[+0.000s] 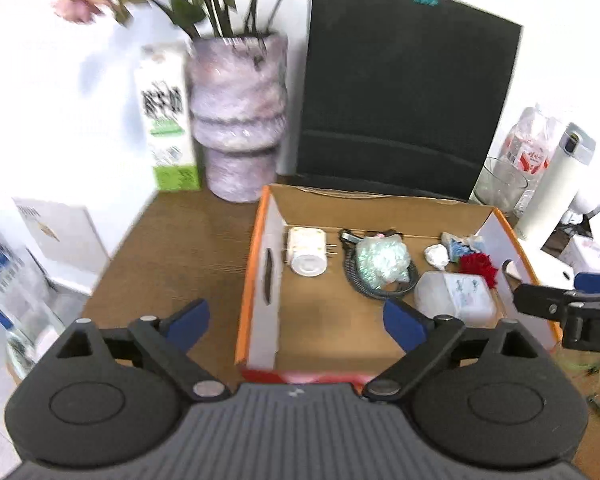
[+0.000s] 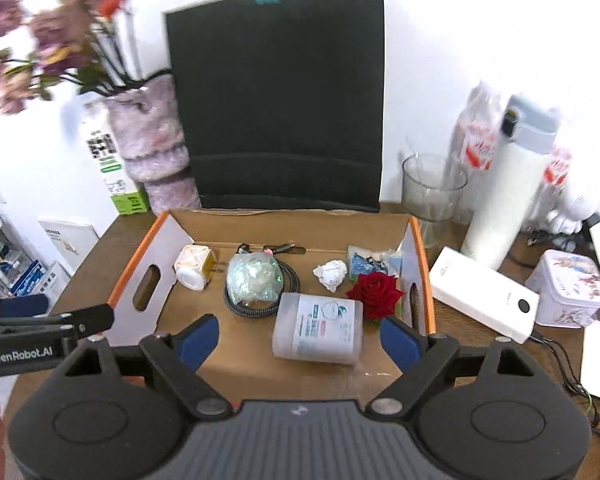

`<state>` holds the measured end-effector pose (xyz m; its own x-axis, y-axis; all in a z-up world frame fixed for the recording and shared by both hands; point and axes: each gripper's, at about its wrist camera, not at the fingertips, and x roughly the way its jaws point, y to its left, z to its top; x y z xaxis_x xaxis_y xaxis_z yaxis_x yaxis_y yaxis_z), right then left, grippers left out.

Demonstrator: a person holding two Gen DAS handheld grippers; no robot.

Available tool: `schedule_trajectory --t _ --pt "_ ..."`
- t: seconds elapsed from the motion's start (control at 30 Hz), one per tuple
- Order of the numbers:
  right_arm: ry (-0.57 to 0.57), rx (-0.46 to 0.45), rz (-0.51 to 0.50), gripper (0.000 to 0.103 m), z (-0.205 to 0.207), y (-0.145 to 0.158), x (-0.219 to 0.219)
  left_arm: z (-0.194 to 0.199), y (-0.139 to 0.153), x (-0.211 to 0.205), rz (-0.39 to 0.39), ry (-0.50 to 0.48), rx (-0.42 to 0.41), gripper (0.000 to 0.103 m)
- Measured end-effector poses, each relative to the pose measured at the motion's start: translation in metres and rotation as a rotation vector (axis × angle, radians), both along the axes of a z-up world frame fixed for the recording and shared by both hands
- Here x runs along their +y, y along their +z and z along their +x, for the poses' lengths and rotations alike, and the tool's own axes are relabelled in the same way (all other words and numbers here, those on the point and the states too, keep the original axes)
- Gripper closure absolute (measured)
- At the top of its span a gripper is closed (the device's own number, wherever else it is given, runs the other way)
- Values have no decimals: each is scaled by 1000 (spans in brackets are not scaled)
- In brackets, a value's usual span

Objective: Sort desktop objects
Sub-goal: 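Release the cap and tub in the box and withdraw both tools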

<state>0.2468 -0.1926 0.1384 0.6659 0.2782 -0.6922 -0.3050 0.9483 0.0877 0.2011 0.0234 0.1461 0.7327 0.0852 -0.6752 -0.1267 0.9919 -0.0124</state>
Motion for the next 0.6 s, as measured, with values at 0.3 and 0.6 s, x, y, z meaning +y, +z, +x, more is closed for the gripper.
schedule_trajectory --t 0.3,0.6 --pt "-6 -221 -4 15 -133 -50 -37 -128 -37 -28 34 -22 -172 0" --pt "-47 -248 6 10 -268 -119 -68 -256 -109 -49 60 -98 -196 0"
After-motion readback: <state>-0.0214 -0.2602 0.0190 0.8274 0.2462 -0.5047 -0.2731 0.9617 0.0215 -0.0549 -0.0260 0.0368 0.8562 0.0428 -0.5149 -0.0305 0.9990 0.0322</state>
